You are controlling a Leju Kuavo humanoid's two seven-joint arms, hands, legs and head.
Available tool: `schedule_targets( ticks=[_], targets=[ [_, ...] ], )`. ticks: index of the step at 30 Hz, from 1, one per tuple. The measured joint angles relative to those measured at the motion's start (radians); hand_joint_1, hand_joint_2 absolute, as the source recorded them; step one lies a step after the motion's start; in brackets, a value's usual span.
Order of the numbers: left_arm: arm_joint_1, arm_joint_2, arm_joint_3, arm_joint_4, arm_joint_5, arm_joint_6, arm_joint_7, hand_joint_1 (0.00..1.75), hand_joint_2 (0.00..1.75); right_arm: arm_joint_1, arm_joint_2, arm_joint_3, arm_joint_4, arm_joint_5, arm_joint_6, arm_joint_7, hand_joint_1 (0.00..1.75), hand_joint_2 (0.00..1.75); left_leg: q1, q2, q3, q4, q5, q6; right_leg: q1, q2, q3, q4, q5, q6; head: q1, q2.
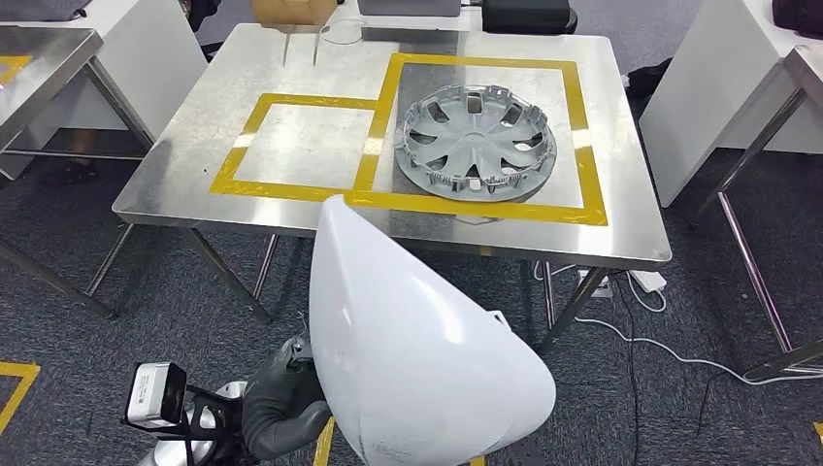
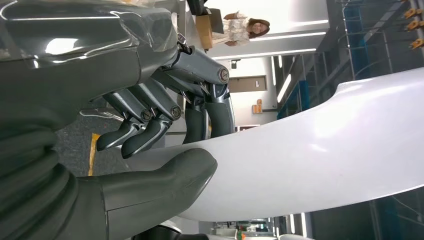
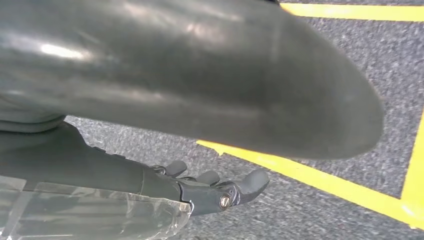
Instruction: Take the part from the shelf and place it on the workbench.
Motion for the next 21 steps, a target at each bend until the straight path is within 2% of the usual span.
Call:
schedule_targets(
  ticks=[1, 2, 3, 4, 6, 7, 8, 9, 11, 13, 14, 16, 17, 18, 19, 20, 21],
  targets=[
    [0.0, 0.001, 0.0, 0.0, 0.0, 0.0, 0.0, 1.75, 1.75, 0.0, 0.0, 0.0, 0.0, 0.001, 0.0, 0.0, 0.0, 0.0, 0.001, 0.0, -0.048, 0.072, -0.02, -0.003, 0.001, 0.0, 0.008, 0.0, -0.007, -0.002, 0.0, 0.0],
    [0.001, 0.001, 0.0, 0.0, -0.001, 0.0, 0.0, 1.75, 1.75, 0.001, 0.0, 0.0, 0.0, 0.002, 0.001, 0.001, 0.0, 0.0, 0.002, 0.001, -0.086, 0.119, -0.02, -0.003, 0.002, 0.001, 0.017, 0.0, -0.016, -0.002, 0.0, 0.0],
    [0.001, 0.002, 0.0, 0.0, -0.002, 0.0, -0.001, 1.75, 1.75, 0.002, 0.0, 0.0, 0.0, 0.002, 0.001, 0.002, 0.0, 0.0, 0.002, 0.001, -0.105, 0.125, 0.003, 0.0, 0.004, 0.002, 0.03, 0.0, -0.025, -0.001, 0.0, 0.0],
    [0.002, 0.002, 0.0, 0.0, -0.002, 0.0, -0.001, 1.75, 1.75, 0.003, 0.0, 0.0, 0.0, 0.003, 0.001, 0.002, 0.0, 0.0, 0.002, 0.002, -0.103, 0.089, 0.047, 0.007, 0.006, 0.004, 0.045, 0.0, -0.035, -0.001, 0.0, 0.0],
    [0.002, 0.002, 0.0, 0.0, -0.003, 0.0, -0.002, 1.75, 1.75, 0.003, 0.003, 0.0, 0.0, 0.004, 0.001, 0.003, 0.0, 0.0, -0.006, 0.002, -0.061, -0.053, 0.155, 0.031, 0.009, 0.006, 0.074, -0.003, -0.056, 0.001, 0.001, 0.0],
    [0.002, 0.002, 0.001, 0.0, -0.003, 0.0, -0.003, 1.75, 1.75, 0.001, 0.004, 0.0, 0.0, 0.004, 0.002, 0.003, 0.0, 0.0, -0.012, 0.004, -0.038, -0.113, 0.186, 0.046, 0.012, 0.007, 0.083, -0.005, -0.064, 0.004, 0.003, 0.0],
    [0.002, 0.003, 0.001, 0.0, -0.004, 0.0, -0.004, 1.75, 1.75, 0.0, 0.007, 0.0, 0.0, 0.005, 0.002, 0.003, 0.0, 0.0, -0.018, 0.005, -0.023, -0.152, 0.198, 0.057, 0.013, 0.007, 0.087, -0.009, -0.07, 0.008, 0.003, 0.0],
    [0.002, 0.003, 0.002, 0.0, -0.004, 0.0, -0.005, 1.75, 1.75, -0.001, 0.008, 0.0, -0.001, 0.005, 0.003, 0.004, 0.0, 0.0, -0.023, 0.005, -0.015, -0.17, 0.194, 0.065, 0.013, 0.006, 0.09, -0.009, -0.071, 0.014, 0.004, 0.0],
    [0.003, 0.003, 0.004, 0.0, -0.004, 0.001, -0.008, 1.75, 1.75, -0.001, 0.01, 0.0, -0.002, 0.005, 0.004, 0.005, 0.0, 0.0, -0.025, 0.003, 0.002, -0.195, 0.185, 0.072, 0.013, 0.003, 0.097, -0.005, -0.067, 0.026, 0.002, 0.0],
    [0.004, 0.003, 0.006, 0.0, -0.004, 0.002, -0.009, 1.75, 1.75, -0.004, 0.01, 0.0, -0.003, 0.006, 0.003, 0.005, 0.0, 0.0, -0.02, 0.0, 0.031, -0.215, 0.182, 0.077, 0.013, 0.0, 0.079, 0.043, -0.073, 0.028, 0.003, 0.0],
    [0.003, 0.002, 0.007, 0.0, -0.004, 0.003, -0.01, 1.75, 1.75, -0.006, 0.009, 0.0, -0.003, 0.006, 0.002, 0.005, 0.0, 0.0, -0.017, 0.0, 0.042, -0.22, 0.18, 0.077, 0.012, 0.0, 0.047, 0.095, -0.087, 0.024, 0.004, 0.0],
    [0.004, 0.001, 0.006, 0.0, -0.004, 0.004, -0.011, 1.75, 1.75, -0.008, 0.007, 0.0, -0.003, 0.007, 0.001, 0.005, 0.0, 0.0, -0.018, -0.003, 0.053, -0.221, 0.169, 0.078, 0.012, 0.0, -0.043, 0.226, -0.127, 0.019, 0.005, 0.0],
    [0.006, 0.001, 0.006, 0.0, -0.005, 0.006, -0.011, 1.75, 1.75, -0.006, 0.005, 0.0, -0.003, 0.008, 0.0, 0.005, 0.0, 0.0, -0.019, -0.005, 0.06, -0.221, 0.161, 0.076, 0.012, 0.0, -0.083, 0.269, -0.144, 0.02, 0.005, 0.0],
    [0.007, 0.001, 0.006, 0.001, -0.005, 0.007, -0.012, 1.75, 1.75, -0.004, 0.003, 0.0, -0.003, 0.009, 0.0, 0.005, 0.0, 0.0, -0.018, -0.008, 0.069, -0.221, 0.153, 0.073, 0.01, -0.001, -0.107, 0.28, -0.15, 0.026, 0.005, 0.0],
    [0.009, 0.001, 0.006, 0.001, -0.005, 0.009, -0.014, 1.75, 1.75, -0.002, 0.002, 0.0, -0.003, 0.009, 0.0, 0.005, 0.0, 0.0, -0.017, -0.01, 0.082, -0.221, 0.143, 0.07, 0.009, -0.001, -0.111, 0.253, -0.135, 0.038, 0.006, 0.0],
    [0.01, 0.001, 0.006, 0.002, -0.006, 0.01, -0.014, 1.75, 1.75, -0.002, 0.001, -0.001, -0.003, 0.01, 0.0, 0.005, 0.0, 0.0, -0.016, -0.011, 0.096, -0.221, 0.132, 0.065, 0.007, -0.002, -0.099, 0.193, -0.101, 0.052, 0.006, 0.0],
    [0.011, 0.001, 0.006, 0.003, -0.007, 0.011, -0.015, 1.75, 1.75, -0.002, 0.0, -0.001, -0.003, 0.01, 0.0, 0.005, 0.0, 0.0, -0.016, -0.012, 0.108, -0.219, 0.12, 0.06, 0.004, -0.004, -0.08, 0.119, -0.05, 0.066, 0.007, 0.0]
  ],
)
